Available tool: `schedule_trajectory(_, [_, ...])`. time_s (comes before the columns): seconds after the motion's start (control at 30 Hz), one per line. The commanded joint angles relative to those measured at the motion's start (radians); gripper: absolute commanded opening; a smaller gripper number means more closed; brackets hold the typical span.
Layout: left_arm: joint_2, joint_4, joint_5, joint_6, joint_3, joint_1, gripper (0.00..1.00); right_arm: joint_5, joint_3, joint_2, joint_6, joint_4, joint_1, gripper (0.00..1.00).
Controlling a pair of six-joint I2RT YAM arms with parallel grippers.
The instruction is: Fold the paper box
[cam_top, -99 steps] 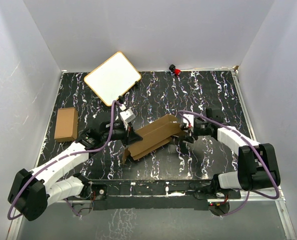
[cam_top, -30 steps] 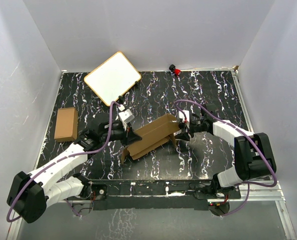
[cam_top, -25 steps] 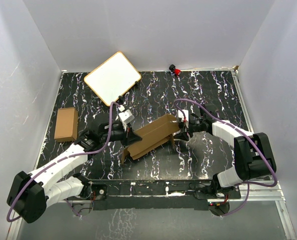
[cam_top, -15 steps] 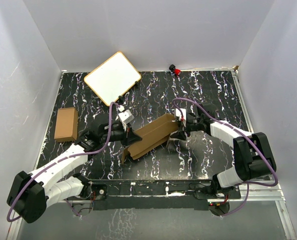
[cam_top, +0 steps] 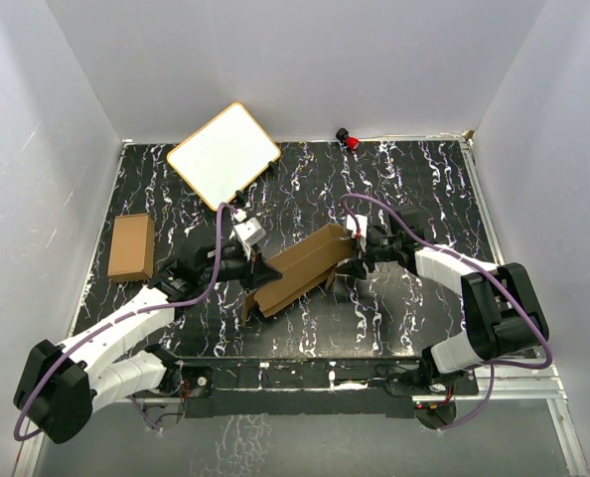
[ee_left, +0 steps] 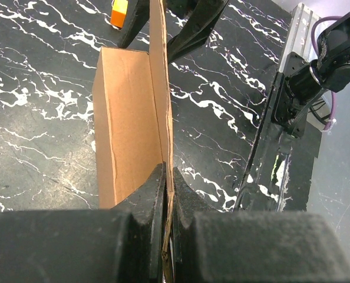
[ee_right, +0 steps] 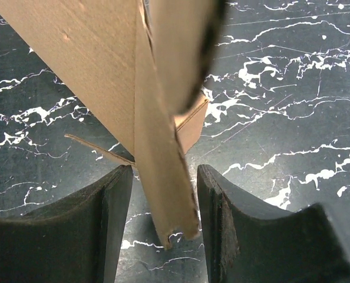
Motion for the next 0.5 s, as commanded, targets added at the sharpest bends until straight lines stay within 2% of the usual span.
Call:
schedule_trajectory(0.0, [-0.018,0.025,0.003,-0.007,-0.017,-0.005,0.00,-0.036,-0.004,-0.029,0.021,0.101,0.012,0.52])
schedule_trajectory(0.47, [0.004,0.045,0.016,-0.048,-0.014,-0.002,0.00,-0.039,-0.004,-0.010,0.077,0.162,0.031,0.51])
